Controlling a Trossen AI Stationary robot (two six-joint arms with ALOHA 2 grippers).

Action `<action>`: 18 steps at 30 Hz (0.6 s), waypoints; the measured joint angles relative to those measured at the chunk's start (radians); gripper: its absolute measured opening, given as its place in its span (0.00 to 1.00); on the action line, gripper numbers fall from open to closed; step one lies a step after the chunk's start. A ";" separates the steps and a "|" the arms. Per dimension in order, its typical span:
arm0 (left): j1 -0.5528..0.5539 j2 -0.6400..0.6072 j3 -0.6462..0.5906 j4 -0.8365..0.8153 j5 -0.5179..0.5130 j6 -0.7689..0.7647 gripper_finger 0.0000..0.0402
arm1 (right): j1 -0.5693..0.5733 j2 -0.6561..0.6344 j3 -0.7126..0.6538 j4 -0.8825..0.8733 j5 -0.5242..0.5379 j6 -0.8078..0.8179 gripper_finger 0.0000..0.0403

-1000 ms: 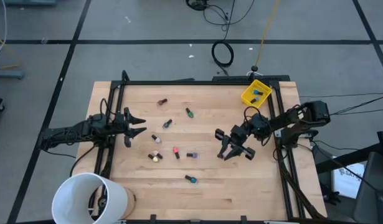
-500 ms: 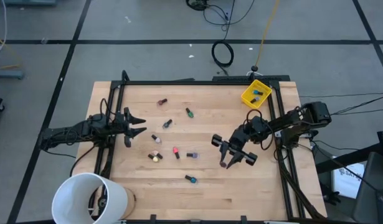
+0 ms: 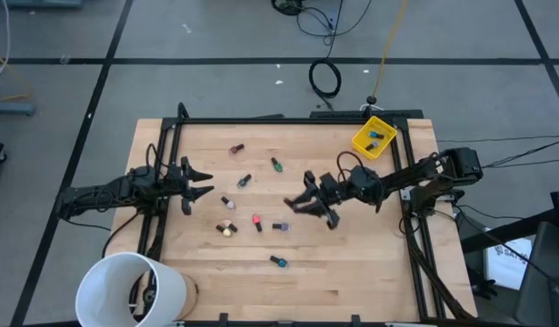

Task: Pick & Place Nail Polish
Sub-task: Put the purple nail polish bottle into the yellow bin

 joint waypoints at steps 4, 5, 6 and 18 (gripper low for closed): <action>0.000 0.000 0.000 0.000 0.000 0.000 0.44 | -0.023 0.000 0.000 -0.035 0.164 -0.018 0.22; 0.000 0.000 0.000 0.000 0.000 0.000 0.44 | -0.029 0.000 0.000 -0.050 0.197 -0.035 0.22; 0.000 0.000 0.000 0.000 0.000 0.000 0.44 | -0.036 0.000 0.000 -0.073 0.233 -0.052 0.22; 0.000 0.000 0.000 0.000 0.000 0.000 0.44 | -0.198 -0.111 0.006 -0.472 0.364 -0.065 0.22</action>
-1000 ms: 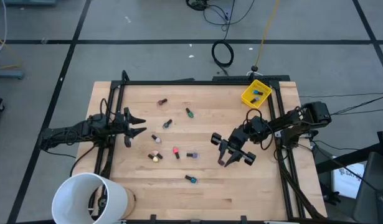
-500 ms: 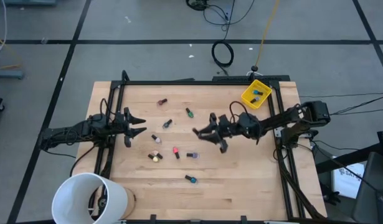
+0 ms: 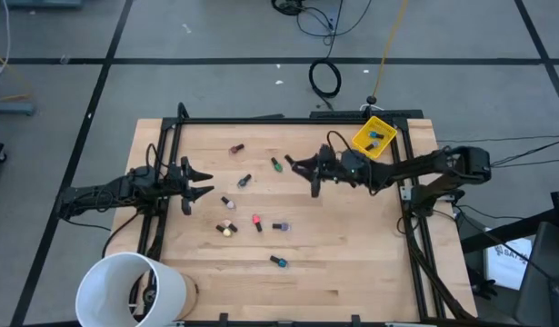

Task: Pick & Place Nail Polish
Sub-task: Put the purple nail polish bottle into the yellow bin

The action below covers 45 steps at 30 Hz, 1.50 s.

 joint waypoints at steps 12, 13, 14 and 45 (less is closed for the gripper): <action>0.000 0.000 0.000 0.000 0.000 0.000 0.44 | -0.231 -0.261 0.000 -0.677 0.246 -0.145 0.22; 0.000 0.000 0.000 0.000 0.000 0.000 0.44 | -0.254 -0.289 0.000 -0.729 0.267 -0.147 0.22; 0.000 0.000 0.000 0.000 0.000 0.000 0.44 | -0.277 -0.317 -0.001 -0.777 0.286 -0.151 0.22; 0.000 0.000 0.000 0.000 0.000 0.000 0.44 | -0.702 -0.412 -0.070 -1.133 0.254 -0.210 0.26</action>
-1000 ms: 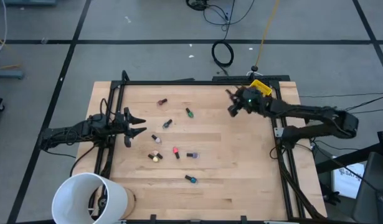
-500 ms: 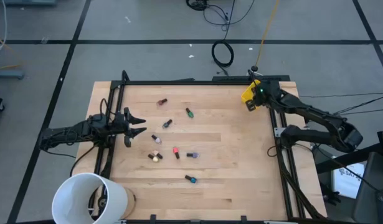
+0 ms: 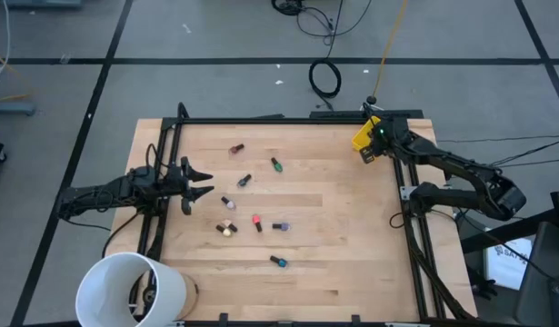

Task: Pick & Place Nail Polish
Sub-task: Put the purple nail polish bottle into the yellow bin, then put the yellow nail polish bottle into the yellow bin

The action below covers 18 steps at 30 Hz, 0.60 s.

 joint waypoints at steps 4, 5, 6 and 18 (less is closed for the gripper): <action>0.000 0.000 0.000 0.000 0.000 0.000 0.44 | 0.000 0.000 0.000 0.001 0.000 0.004 0.33; 0.000 0.000 0.000 0.000 0.000 0.000 0.44 | 0.000 0.000 0.000 0.001 0.000 0.005 0.35; 0.000 0.000 0.000 0.000 0.000 0.000 0.44 | 0.000 0.000 0.000 0.001 0.000 0.005 0.37; 0.000 0.000 0.000 0.000 0.000 0.000 0.44 | 0.007 0.000 0.000 0.209 -0.288 0.005 0.45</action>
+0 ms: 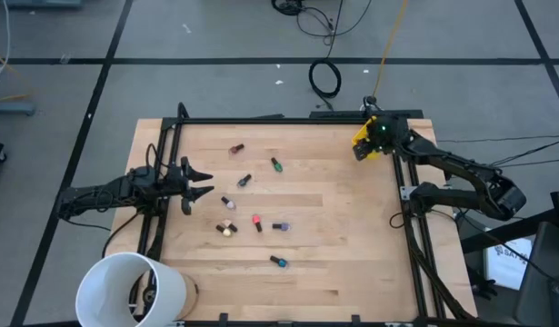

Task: Pick & Place Nail Polish
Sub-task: Put the yellow nail polish bottle into the yellow bin

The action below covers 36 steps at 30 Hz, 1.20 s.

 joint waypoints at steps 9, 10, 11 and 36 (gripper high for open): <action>0.000 0.000 0.000 0.000 0.000 0.000 0.44 | 0.140 0.000 0.000 0.228 -0.436 0.028 0.42; 0.000 0.000 0.000 0.000 0.000 0.000 0.44 | 0.163 0.000 0.000 0.238 -0.447 0.031 0.42; 0.000 0.000 0.000 0.000 0.000 0.000 0.44 | 0.190 0.000 0.000 0.250 -0.447 0.034 0.42; 0.000 0.000 0.000 0.000 0.000 0.000 0.44 | 0.720 0.000 -0.320 0.942 -0.440 0.066 0.41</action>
